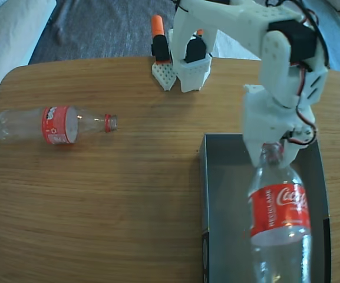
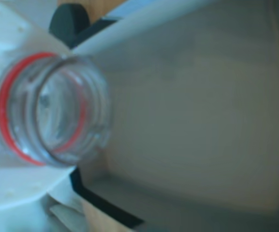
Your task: Grasp the bottles and put them in the box.
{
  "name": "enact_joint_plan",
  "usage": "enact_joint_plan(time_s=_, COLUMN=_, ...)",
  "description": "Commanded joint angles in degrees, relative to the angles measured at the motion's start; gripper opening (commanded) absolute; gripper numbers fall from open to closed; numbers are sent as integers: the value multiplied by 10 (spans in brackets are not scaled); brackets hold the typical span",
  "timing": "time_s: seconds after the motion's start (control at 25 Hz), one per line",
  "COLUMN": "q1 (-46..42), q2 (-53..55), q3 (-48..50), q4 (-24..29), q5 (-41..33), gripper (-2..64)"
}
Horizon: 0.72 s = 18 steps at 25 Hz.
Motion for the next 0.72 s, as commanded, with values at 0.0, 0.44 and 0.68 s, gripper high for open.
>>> enact_joint_plan(time_s=0.0, q1=-6, q2=9, q3=11, q4=-8, q5=4, gripper=-1)
enact_joint_plan(time_s=0.44, q1=5, q2=13, q3=117, q4=-99, q5=4, gripper=-3)
enact_joint_plan(time_s=0.68, q1=4, q2=19, q3=164, q4=-105, q5=6, gripper=-3)
